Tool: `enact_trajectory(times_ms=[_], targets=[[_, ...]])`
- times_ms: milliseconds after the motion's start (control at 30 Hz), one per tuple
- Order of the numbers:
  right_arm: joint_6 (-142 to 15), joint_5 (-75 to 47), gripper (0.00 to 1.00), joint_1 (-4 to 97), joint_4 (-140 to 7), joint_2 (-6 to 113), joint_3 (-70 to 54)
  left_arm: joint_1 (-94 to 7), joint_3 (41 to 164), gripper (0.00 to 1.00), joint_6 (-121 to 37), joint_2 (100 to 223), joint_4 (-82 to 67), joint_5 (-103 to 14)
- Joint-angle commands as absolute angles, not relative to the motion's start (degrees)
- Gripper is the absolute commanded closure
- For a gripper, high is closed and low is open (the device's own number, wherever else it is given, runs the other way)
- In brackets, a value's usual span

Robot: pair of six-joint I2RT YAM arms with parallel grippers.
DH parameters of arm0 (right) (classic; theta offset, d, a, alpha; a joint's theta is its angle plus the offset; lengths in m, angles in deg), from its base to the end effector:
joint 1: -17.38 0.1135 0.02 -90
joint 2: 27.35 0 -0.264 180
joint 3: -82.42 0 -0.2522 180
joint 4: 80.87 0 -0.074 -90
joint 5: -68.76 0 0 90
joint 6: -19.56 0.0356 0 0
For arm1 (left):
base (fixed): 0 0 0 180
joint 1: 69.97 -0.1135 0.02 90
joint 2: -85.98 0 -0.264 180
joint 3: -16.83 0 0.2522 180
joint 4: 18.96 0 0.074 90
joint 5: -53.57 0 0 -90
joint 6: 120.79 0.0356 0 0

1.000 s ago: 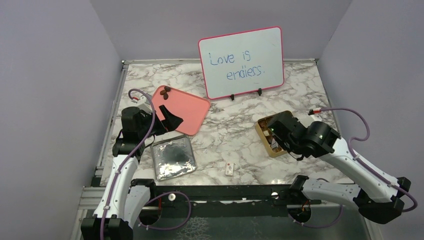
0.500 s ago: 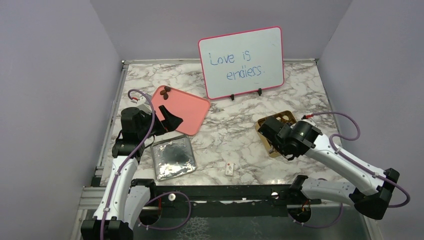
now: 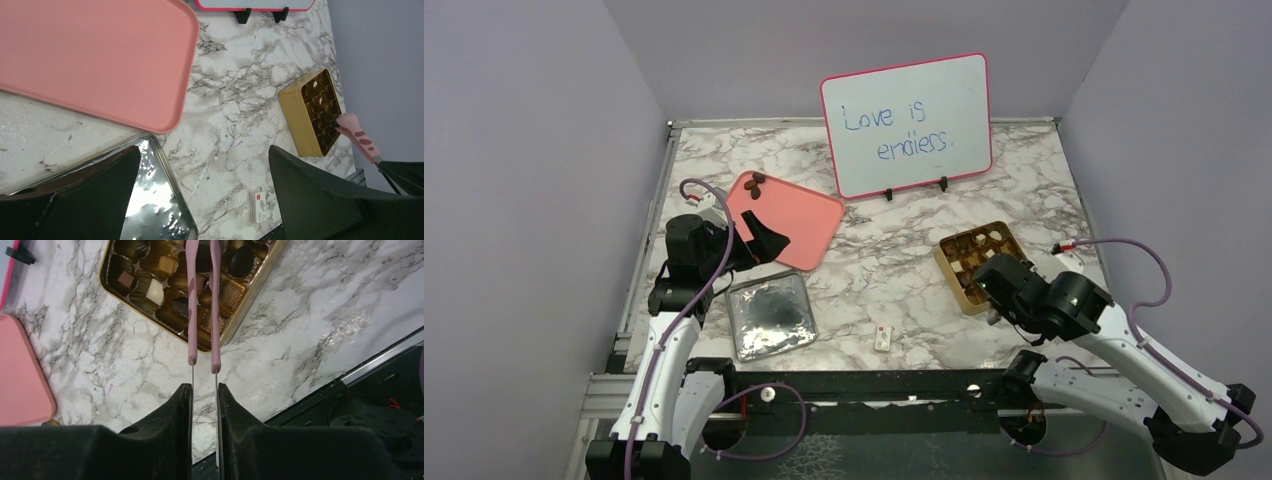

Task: Pack the chocolate
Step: Place the fake chocolate in the packing box, then adjust the fake chocolate in the packing box.

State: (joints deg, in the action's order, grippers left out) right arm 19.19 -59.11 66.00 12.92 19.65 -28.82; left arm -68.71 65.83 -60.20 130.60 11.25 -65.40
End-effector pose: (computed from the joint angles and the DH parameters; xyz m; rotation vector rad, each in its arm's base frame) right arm 0.0863 0.0649 0.3030 0.9697 2.2185 0.0616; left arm 0.1778 -0.0212 0.2724 -0.1754 2.0566 -0.8455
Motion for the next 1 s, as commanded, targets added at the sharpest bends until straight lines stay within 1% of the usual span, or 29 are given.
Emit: enact_trajectory(times_ms=[0, 267, 433, 567, 733, 967], targets=[[16.6, -59.3, 0.92, 65.8, 14.3, 17.0, -31.4, -68.6, 67.9, 0.01, -59.5, 129.3, 11.6, -64.8], [16.9, -56.8, 0.92, 65.8, 14.2, 14.5, -33.2, -68.6, 67.9, 0.01, -59.6, 129.1, 11.6, -64.4], [13.0, -57.2, 0.92, 65.7, 14.2, 14.2, -31.0, -68.6, 67.9, 0.01, -59.6, 129.1, 11.6, -64.2], [11.3, -56.0, 0.92, 65.8, 14.2, 11.6, -31.5, -68.6, 67.9, 0.01, -59.6, 129.0, 11.6, -64.1], [10.6, -53.4, 0.94, 65.8, 14.2, 8.7, -32.5, -68.6, 68.0, 0.01, -59.6, 129.2, 11.6, -64.0], [9.3, -51.6, 0.96, 65.8, 14.3, 7.7, -31.8, -68.7, 67.9, 0.01, -59.6, 128.9, 11.6, -64.0]])
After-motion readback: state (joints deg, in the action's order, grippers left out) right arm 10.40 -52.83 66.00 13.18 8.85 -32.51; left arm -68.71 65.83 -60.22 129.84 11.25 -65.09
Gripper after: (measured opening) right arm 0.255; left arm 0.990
